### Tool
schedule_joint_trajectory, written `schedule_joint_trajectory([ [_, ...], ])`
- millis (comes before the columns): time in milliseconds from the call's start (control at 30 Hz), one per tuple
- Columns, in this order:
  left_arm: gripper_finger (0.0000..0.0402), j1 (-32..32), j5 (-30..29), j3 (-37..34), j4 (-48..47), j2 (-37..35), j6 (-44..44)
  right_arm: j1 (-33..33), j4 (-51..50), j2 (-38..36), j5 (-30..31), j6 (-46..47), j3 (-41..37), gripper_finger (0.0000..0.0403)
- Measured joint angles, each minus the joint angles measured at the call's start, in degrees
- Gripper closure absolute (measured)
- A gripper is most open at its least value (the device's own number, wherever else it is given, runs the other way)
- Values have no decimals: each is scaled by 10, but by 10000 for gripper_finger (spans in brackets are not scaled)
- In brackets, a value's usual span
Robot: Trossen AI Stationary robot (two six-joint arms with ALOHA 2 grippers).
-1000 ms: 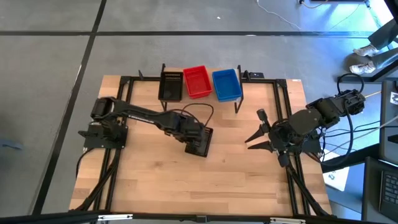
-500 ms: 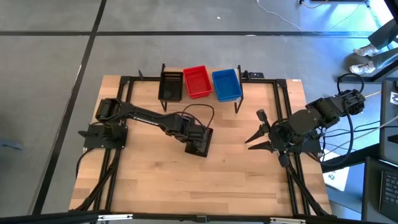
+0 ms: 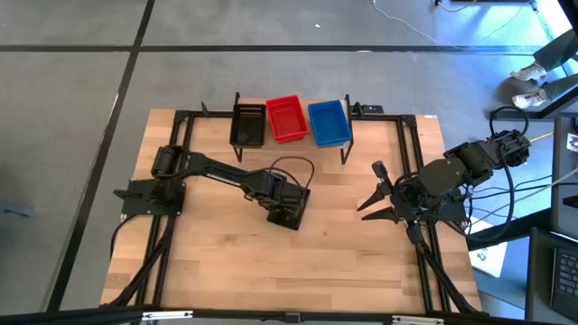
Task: Stack baskets on shelf by color
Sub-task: Stack the black bin on the black bin on the shelf
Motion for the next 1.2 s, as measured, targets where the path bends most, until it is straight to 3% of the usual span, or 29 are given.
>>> schedule_joint_trajectory([
  [233, 352, 1, 42, -2, 18, 17, 70, 0, 0, 0, 0, 0, 0, 304],
  [433, 397, 7, 55, -1, 9, 6, 100, 0, -1, 0, 0, -1, 0, 304],
  [733, 401, -13, 88, 39, -13, -78, 86, 0, -13, 0, 0, -2, 0, 304],
  [867, 401, -25, 50, 103, -80, -127, 72, 0, -16, 0, 0, -3, 0, 304],
  [1067, 401, -23, -77, 225, -269, -187, 8, 0, -35, 0, 0, 4, 0, 304],
  [1200, 401, -5, -128, 277, -363, -216, -16, 0, -35, 0, 6, 46, 0, 304],
])
